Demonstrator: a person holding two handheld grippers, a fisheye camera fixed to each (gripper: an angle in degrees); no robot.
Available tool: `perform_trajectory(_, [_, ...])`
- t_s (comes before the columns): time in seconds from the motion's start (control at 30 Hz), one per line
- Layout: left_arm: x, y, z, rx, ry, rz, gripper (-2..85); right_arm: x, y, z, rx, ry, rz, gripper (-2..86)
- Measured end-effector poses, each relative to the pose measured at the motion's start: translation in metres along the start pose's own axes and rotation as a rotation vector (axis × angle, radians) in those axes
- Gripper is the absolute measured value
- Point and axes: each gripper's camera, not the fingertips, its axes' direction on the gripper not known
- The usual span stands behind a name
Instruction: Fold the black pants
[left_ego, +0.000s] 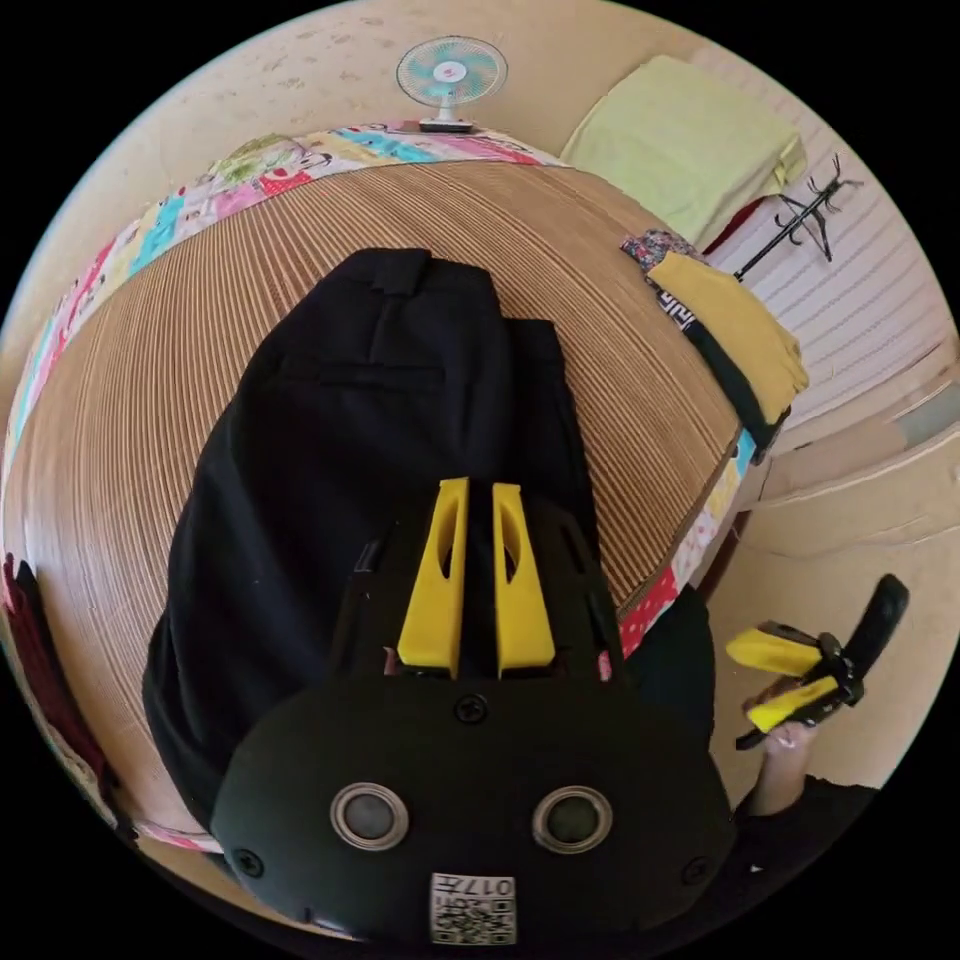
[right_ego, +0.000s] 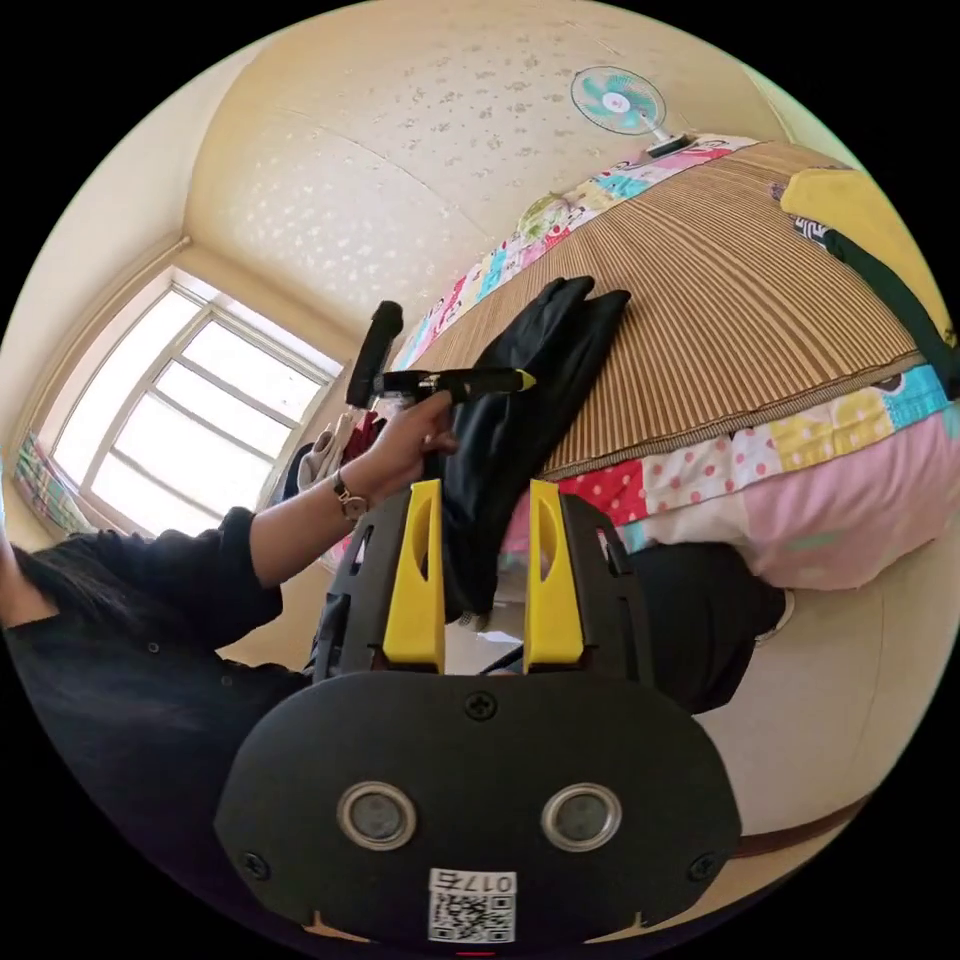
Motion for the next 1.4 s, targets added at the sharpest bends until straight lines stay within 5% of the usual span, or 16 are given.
perform_trajectory(0.13, [-0.055, 0.041, -0.051, 0.137, 0.376, -0.156, 4.5, 0.029, -0.053, 0.094, -0.044, 0.122, 0.162, 11.4])
perform_trajectory(0.3, [-0.058, 0.1, -0.154, 0.285, 0.362, -0.038, 4.2, -0.022, -0.054, 0.145, 0.004, 0.223, 0.161, 4.4])
perform_trajectory(0.47, [-0.09, 0.21, -0.311, 0.562, 0.282, -0.006, 0.5, -0.099, -0.024, 0.07, 0.221, -0.076, 0.084, 2.6])
perform_trajectory(0.53, [-0.092, 0.247, -0.365, 0.648, 0.268, 0.037, -0.4, -0.16, -0.003, 0.031, 0.295, -0.168, -0.116, 2.3])
perform_trajectory(0.73, [-0.107, 0.394, -0.542, 1.31, 0.185, 0.02, -0.9, -0.292, 0.06, -0.066, 0.6, -0.086, -0.464, 2.1])
perform_trajectory(0.83, [-0.105, 0.396, -0.568, 1.222, 0.066, -0.012, -0.5, -0.323, 0.076, -0.082, 0.653, -0.112, -0.55, 2.1])
perform_trajectory(1.07, [-0.045, 0.274, -0.405, 0.582, 0.543, 0.235, 16.1, -0.351, 0.107, -0.073, 0.69, -0.147, -0.586, 1.8])
perform_trajectory(1.17, [-0.014, 0.244, -0.326, 0.363, 0.601, 0.24, 17.2, -0.362, 0.116, -0.063, 0.625, -0.157, -0.581, 1.5])
perform_trajectory(1.4, [-0.025, 0.261, -0.294, 0.348, 0.49, 0.063, 16.0, -0.389, 0.16, -0.075, 0.635, -0.307, -0.678, 1.3])
